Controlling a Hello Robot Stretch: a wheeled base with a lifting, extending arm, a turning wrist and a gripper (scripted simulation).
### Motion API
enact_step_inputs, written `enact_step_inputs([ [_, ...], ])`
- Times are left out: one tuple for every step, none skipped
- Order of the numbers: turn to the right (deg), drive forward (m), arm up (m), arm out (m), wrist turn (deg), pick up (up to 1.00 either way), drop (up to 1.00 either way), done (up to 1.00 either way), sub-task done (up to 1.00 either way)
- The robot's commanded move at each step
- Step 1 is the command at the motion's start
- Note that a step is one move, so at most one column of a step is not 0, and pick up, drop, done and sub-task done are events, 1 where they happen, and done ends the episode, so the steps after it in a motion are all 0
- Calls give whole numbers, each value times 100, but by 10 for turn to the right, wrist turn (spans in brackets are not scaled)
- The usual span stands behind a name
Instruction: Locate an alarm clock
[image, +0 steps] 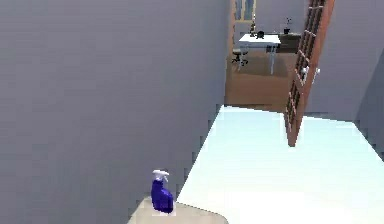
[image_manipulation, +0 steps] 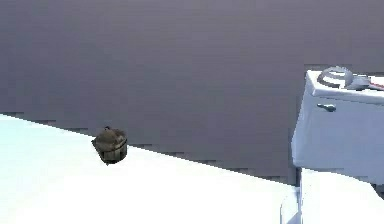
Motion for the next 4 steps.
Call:
enact_step_inputs([
  [450,0,0,0,0,0,0,0,0],
  [450,0,0,0,0,0,0,0,0],
  [180,0,0,0,0,0,0,0,0],
  [0,15,0,0,0,0,0,0,0],
])
